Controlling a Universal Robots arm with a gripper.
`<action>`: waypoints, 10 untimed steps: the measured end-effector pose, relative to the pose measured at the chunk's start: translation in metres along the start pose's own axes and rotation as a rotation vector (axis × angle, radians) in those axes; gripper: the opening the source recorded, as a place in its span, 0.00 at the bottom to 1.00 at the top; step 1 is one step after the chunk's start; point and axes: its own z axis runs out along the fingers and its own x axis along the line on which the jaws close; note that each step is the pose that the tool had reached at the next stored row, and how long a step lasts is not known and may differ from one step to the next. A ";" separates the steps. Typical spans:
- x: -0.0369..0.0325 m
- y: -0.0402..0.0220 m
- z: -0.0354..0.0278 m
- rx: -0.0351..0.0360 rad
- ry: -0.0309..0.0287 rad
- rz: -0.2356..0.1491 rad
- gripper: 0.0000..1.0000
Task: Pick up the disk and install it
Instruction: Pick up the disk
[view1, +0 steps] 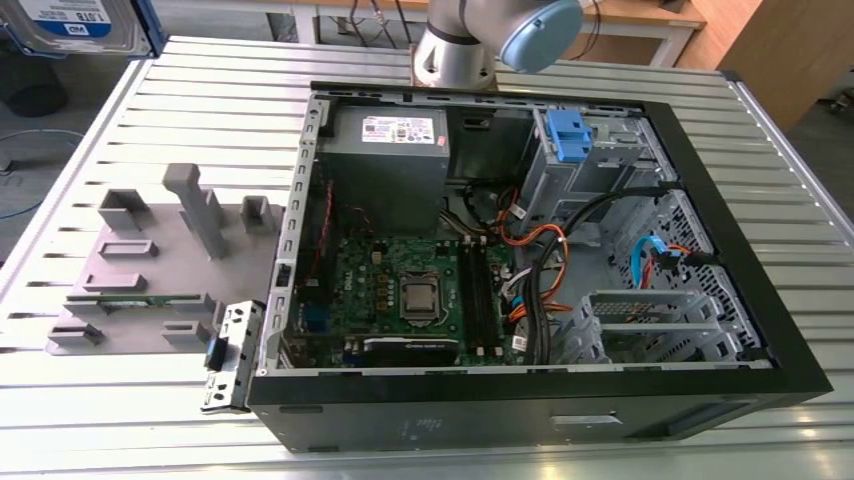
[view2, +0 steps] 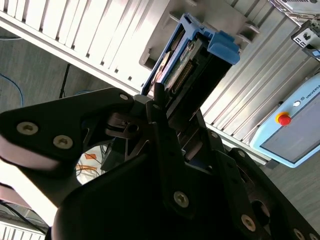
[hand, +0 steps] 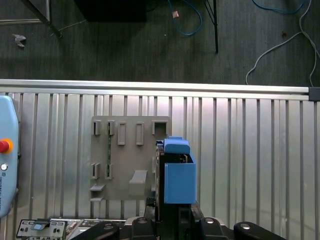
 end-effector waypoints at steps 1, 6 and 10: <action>0.0000 -0.0007 0.0000 0.0000 0.0000 0.000 0.35; -0.0001 -0.0042 -0.0001 0.0000 0.0000 0.000 0.35; -0.0001 -0.0069 -0.0002 -0.0001 0.0000 0.000 0.35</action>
